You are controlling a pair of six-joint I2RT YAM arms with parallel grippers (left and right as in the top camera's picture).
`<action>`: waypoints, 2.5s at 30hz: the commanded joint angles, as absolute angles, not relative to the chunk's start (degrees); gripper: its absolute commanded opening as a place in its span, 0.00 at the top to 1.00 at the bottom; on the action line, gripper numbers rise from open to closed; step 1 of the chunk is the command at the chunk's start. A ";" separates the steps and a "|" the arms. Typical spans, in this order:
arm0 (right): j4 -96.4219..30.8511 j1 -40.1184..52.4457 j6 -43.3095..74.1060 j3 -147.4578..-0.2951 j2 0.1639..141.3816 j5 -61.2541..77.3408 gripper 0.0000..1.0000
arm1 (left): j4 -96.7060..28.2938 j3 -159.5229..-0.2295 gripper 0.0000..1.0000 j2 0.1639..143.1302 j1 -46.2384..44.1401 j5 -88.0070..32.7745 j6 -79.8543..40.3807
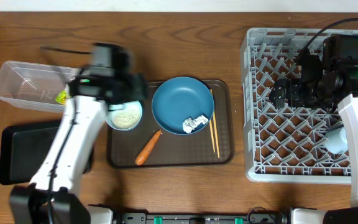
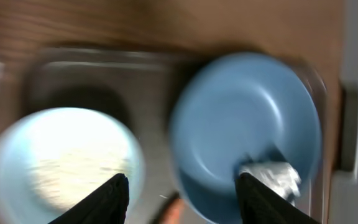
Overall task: Sort waste into correct bins and load items into the dishwasher rack
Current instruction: 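Carry the tissue left and drop it into the clear bin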
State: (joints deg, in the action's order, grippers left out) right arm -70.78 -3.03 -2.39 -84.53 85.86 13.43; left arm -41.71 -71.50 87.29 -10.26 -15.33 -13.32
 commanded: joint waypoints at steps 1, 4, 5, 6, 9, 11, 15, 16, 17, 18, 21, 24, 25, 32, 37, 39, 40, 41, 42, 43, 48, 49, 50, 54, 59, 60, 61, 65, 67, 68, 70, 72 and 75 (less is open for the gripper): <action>-71.00 -2.61 -3.55 -84.51 86.06 13.28 0.01 | -42.41 -71.24 0.42 90.24 -16.19 -16.05 -9.65; -71.16 -2.59 -3.97 -84.51 86.06 13.28 0.01 | -42.61 -71.22 0.42 93.41 -20.71 -16.03 -9.65; -71.16 -2.61 -3.95 -84.51 86.06 13.28 0.01 | -42.59 -71.22 0.42 94.65 -21.89 -16.03 -9.67; -71.16 -2.59 -3.95 -84.51 86.06 13.28 0.01 | -42.59 -71.22 0.42 95.83 -22.79 -16.05 -9.69; -71.16 -2.61 -3.97 -84.51 86.06 13.28 0.01 | -42.68 -71.22 0.42 99.66 -25.45 -16.40 -10.13; -71.16 -2.61 -3.95 -84.51 86.06 13.28 0.01 | -42.57 -71.22 0.42 102.19 -27.05 -17.74 -10.11; -71.16 -2.61 -3.95 -84.51 86.06 13.28 0.01 | -41.54 -71.22 0.42 105.30 -28.88 -20.43 -10.09; -71.13 -2.59 -3.95 -84.51 86.06 13.28 0.01 | -41.30 -71.22 0.42 105.78 -29.23 -20.64 -10.11; -71.13 -2.59 -3.95 -84.51 86.06 13.28 0.01 | -41.23 -71.22 0.42 106.28 -29.63 -20.56 -10.11; -71.13 -2.59 -3.95 -84.51 86.06 13.28 0.01 | -41.12 -71.22 0.42 106.52 -29.89 -20.58 -10.11; -71.13 -2.61 -3.95 -84.51 86.06 13.28 0.01 | -41.04 -71.22 0.42 107.31 -30.70 -20.56 -10.11; -71.13 -2.61 -3.95 -84.51 86.06 13.28 0.01 | -40.86 -71.20 0.50 107.48 -31.22 -20.29 -10.09; -71.16 -2.59 -3.95 -84.51 86.06 13.28 0.01 | -40.82 -71.20 0.58 107.48 -31.27 -19.92 -10.09; -71.16 -2.61 -3.95 -84.51 86.06 13.28 0.01 | -39.53 -71.22 0.91 107.48 -31.24 -19.86 -10.09; -71.18 -2.61 -3.95 -84.51 86.06 13.28 0.01 | -40.88 -72.38 0.94 105.86 -28.95 -19.88 -10.11; -71.16 -2.61 -3.95 -84.51 86.06 13.28 0.01 | -42.46 -73.36 0.94 104.01 -26.96 -19.86 -10.09; -71.16 -2.61 -3.95 -84.51 86.06 13.28 0.01 | -43.42 -73.97 0.94 102.69 -25.65 -19.86 -10.09; -71.16 -2.61 -3.95 -84.51 86.06 13.28 0.01 | -44.03 -74.41 0.94 101.43 -24.40 -19.86 -10.07; -71.13 -2.61 -3.97 -84.51 86.06 13.28 0.01 | -44.42 -74.81 0.94 99.74 -22.76 -19.86 -10.07; -71.11 -2.61 -3.97 -84.51 86.06 13.28 0.01 | -44.56 -75.13 0.94 97.89 -20.97 -19.88 -10.07; -71.11 -2.61 -3.97 -84.51 86.06 13.28 0.01 | -42.26 -75.37 0.94 88.86 -10.52 -17.26 -9.87; -71.11 -2.61 -3.97 -84.51 86.06 13.28 0.01 | -41.58 -75.37 0.94 87.50 -8.08 -15.73 -9.89; -71.11 -2.61 -3.95 -84.51 86.06 13.28 0.01 | -40.95 -75.37 0.94 86.39 -5.67 -14.59 -9.87; -71.11 -2.59 -3.95 -84.51 86.06 13.28 0.01 | -38.57 -75.35 0.94 84.99 2.94 -11.00 -9.89; -71.07 -2.59 -3.95 -84.51 86.06 13.28 0.01 | -34.85 -75.35 0.94 87.09 10.52 -7.20 -9.91; -71.07 -2.59 -3.97 -84.51 86.06 13.28 0.01 | -34.30 -75.35 0.94 87.79 11.66 -6.63 -9.91; -71.07 -2.61 -3.95 -84.51 86.06 13.28 0.01 | -33.91 -75.35 0.94 88.62 12.86 -6.28 -9.91; -71.09 -2.61 -3.95 -84.51 86.06 13.28 0.01 | -33.74 -75.35 0.94 91.48 15.92 -6.28 -9.91; -71.09 -2.61 -3.97 -84.51 86.06 13.28 0.01 | -33.74 -75.35 0.87 93.49 17.30 -6.33 -9.93; -71.09 -2.61 -3.97 -84.51 86.06 13.28 0.01 | -33.78 -75.35 0.77 94.24 17.72 -6.35 -10.17; -71.13 -2.61 -3.95 -84.51 86.06 13.28 0.01 | -34.20 -75.35 0.59 95.31 18.28 -6.42 -10.79; -71.13 -2.61 -3.97 -84.51 86.06 13.28 0.01 | -34.39 -75.35 0.48 95.46 18.31 -6.52 -10.83; -71.11 -2.61 -3.95 -84.51 86.06 13.28 0.01 | -34.41 -75.35 0.44 94.21 17.96 -8.49 -10.79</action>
State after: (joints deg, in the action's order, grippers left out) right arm -71.07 -3.03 -3.20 -84.53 85.86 13.30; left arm -34.44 -75.29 95.61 18.26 -7.27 -10.66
